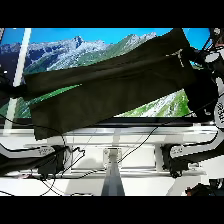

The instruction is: Fold the clothes and pants, and hang the long-sleeved shirts on hangers.

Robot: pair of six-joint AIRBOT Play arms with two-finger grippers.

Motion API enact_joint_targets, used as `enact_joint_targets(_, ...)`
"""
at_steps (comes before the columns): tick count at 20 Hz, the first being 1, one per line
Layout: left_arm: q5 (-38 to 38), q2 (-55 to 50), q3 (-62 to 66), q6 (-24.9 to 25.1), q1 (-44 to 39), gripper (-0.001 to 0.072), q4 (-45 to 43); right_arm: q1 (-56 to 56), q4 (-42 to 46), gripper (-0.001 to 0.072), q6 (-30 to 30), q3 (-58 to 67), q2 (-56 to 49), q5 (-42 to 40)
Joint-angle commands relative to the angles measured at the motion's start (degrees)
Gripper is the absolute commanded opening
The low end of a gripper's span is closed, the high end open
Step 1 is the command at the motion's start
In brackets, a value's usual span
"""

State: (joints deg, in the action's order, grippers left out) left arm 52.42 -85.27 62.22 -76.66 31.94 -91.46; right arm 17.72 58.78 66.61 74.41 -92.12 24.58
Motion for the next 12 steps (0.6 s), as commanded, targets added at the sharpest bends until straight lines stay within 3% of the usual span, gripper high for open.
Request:
enact_joint_targets(1, 6.7, -0.2, -1.2, 0.2, 0.2, 0.0012, -0.8, 0.0, 1.6, 0.0029, 0.0, 0.0, 0.0, 1.5)
enact_joint_targets(7, 12.3, -0.2, -1.2, 1.2, 0.2, 0.0015, -0.7, 0.0, 3.0, 0.0056, 0.0, 0.0, 0.0, 1.6)
enact_joint_targets(8, 12.1, -0.2, -1.2, 1.2, 0.2, 0.0047, -0.5, 0.0, 3.0, 0.0236, 0.0, 0.0, 0.0, 1.6)
enact_joint_targets(9, 11.9, -0.2, -1.2, 1.2, 0.2, 0.0233, 0.1, 0.0, 3.1, 0.0502, 0.0, 0.0, 0.0, 1.6)
enact_joint_targets(10, 11.6, -0.2, -1.2, 1.0, 0.2, 0.0498, 0.7, 0.0, 3.1, 0.0577, 0.0, 0.0, 0.0, 1.7)
enact_joint_targets(11, 11.5, -0.2, -1.1, 1.0, 0.2, 0.0563, 1.3, 0.0, 3.1, 0.0578, 0.0, 0.1, 0.1, 2.2)
enact_joint_targets(12, 11.5, 0.0, -1.0, 1.0, 0.2, 0.0563, 2.0, 0.0, 3.1, 0.0578, 0.0, 0.0, 0.5, 2.8)
